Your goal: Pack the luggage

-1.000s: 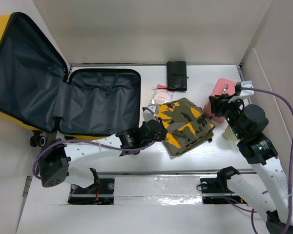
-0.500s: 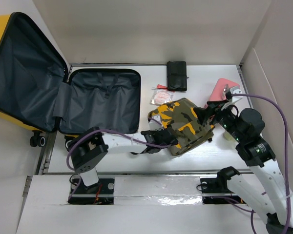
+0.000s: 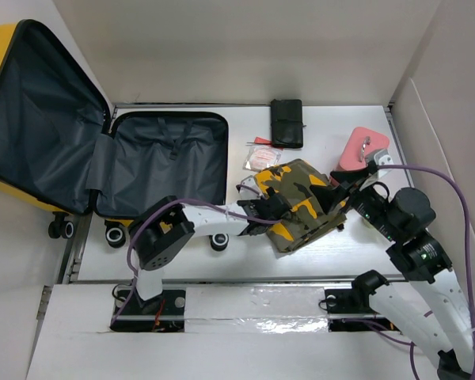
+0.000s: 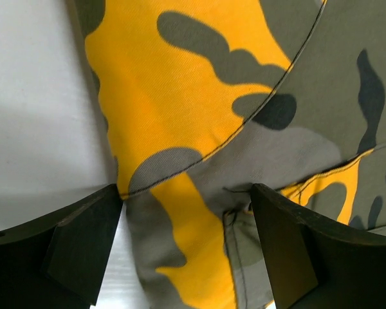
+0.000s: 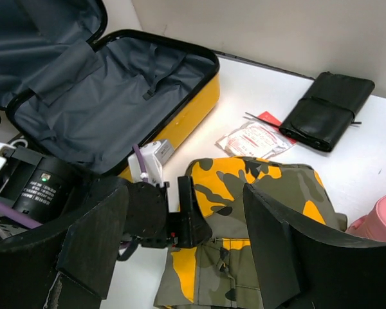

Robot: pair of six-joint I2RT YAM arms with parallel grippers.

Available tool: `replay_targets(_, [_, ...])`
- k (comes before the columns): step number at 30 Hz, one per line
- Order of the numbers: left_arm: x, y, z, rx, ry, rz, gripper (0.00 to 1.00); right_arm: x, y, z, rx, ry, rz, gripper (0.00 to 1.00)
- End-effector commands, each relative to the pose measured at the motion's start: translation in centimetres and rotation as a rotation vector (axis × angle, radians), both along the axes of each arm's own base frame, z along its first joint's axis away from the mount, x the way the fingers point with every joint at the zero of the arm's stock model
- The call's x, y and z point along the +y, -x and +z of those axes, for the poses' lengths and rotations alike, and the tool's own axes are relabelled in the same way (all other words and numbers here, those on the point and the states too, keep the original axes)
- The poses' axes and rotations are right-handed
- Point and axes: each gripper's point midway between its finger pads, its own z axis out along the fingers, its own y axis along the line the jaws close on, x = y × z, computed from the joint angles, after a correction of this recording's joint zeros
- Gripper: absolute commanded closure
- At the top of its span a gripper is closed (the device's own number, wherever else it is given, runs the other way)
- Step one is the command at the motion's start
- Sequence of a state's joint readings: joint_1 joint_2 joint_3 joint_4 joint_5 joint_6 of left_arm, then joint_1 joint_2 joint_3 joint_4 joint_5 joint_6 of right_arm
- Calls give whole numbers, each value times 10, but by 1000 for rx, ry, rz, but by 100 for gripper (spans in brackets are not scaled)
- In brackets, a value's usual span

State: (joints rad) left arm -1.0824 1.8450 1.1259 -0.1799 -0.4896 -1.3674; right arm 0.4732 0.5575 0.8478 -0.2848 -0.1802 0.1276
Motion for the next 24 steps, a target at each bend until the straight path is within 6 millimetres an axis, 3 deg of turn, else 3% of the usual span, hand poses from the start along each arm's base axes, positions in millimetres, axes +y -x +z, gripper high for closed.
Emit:
replay_targets(1, [24,-5,-28,32,-84,116,21,2,3,7,-35,-9,14,23])
replay_targets(3, [17,-12,-31,33,-72,111,22,4,4,8,-38,-14,26,23])
replay_targets(6, [10,-14,-42,43,-88,77,31,6,6,10,-37,-21,41,24])
replay_targets(9, [7,-21,-42,7,-77,39,74,9,9,15,-45,-38,59,24])
replay_targets(10, [18,-20,-49,17,-89,44,85,9,10,16,-48,-43,62,25])
replay_targets(12, [16,-28,-38,-24,-33,32,93,12,11,18,-52,-54,78,25])
replay_targets(13, [28,-26,-45,-20,-47,25,99,13,10,18,-52,-57,83,26])
replay_targets(19, [26,-40,7,-170,-8,-85,100,20,7,19,-49,-65,105,27])
replay_targets(24, [8,-46,101,-336,41,-248,100,16,-3,29,-83,-98,54,27])
